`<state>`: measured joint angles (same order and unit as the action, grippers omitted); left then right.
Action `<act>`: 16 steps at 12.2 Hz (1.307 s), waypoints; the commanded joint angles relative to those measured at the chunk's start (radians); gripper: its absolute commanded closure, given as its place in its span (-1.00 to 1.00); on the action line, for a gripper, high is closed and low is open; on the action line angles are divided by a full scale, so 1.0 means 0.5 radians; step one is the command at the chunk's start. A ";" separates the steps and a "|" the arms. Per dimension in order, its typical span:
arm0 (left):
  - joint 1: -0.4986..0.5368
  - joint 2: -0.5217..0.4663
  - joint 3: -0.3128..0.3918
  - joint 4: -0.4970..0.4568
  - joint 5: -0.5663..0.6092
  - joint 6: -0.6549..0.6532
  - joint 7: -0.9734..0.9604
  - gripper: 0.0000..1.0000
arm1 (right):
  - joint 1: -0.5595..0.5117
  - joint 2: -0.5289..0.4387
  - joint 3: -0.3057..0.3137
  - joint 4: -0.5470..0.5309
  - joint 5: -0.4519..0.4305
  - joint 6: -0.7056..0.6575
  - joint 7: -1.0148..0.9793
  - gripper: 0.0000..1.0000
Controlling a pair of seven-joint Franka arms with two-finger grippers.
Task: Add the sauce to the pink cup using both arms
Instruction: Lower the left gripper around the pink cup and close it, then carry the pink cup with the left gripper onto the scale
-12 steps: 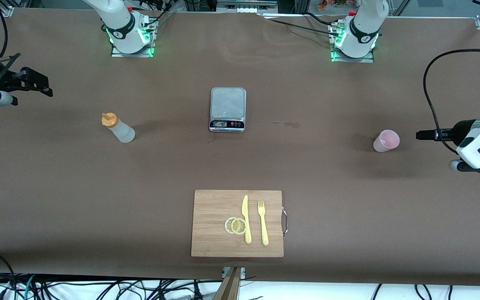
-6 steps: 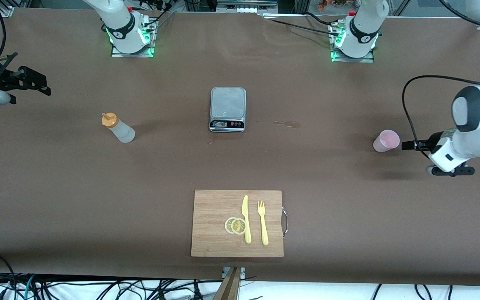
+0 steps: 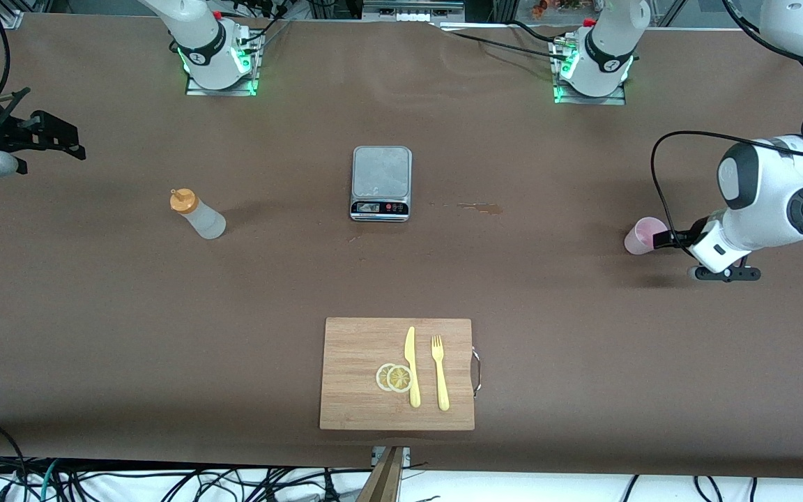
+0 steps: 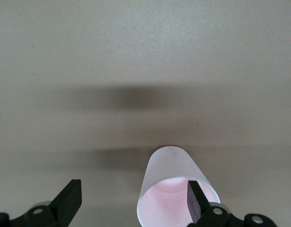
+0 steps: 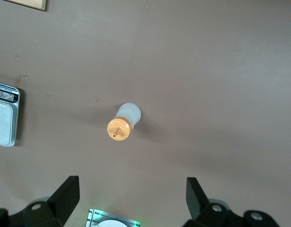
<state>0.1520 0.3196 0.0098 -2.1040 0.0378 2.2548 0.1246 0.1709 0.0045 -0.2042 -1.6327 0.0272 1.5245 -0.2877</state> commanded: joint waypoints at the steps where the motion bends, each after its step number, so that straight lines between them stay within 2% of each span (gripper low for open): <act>1: 0.009 -0.164 -0.004 -0.216 0.032 0.132 0.063 -0.96 | -0.004 -0.015 0.003 0.007 0.004 -0.027 -0.032 -1.00; 5: 0.015 -0.151 0.029 -0.268 0.032 0.267 0.269 -0.87 | -0.004 -0.015 0.003 0.004 0.004 -0.027 -0.032 -1.00; 10: 0.018 -0.099 0.039 -0.302 0.026 0.368 0.281 -0.72 | -0.004 -0.009 0.003 0.001 0.004 -0.018 -0.032 -1.00; 11: 0.018 -0.099 0.039 -0.302 0.026 0.365 0.281 -0.57 | -0.004 -0.006 0.003 0.001 0.001 -0.018 -0.032 -1.00; 13: 0.015 -0.099 0.039 -0.302 0.016 0.359 0.260 -0.12 | -0.004 -0.006 0.003 0.001 0.001 -0.018 -0.032 -1.00; 16: -0.006 -0.099 0.039 -0.299 0.007 0.335 0.171 0.34 | -0.004 -0.003 0.003 -0.002 0.001 -0.018 -0.032 -1.00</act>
<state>0.1553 0.2755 0.0279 -2.2471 0.0380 2.4217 0.2379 0.1709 0.0075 -0.2041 -1.6336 0.0272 1.5233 -0.2881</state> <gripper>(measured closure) 0.511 0.000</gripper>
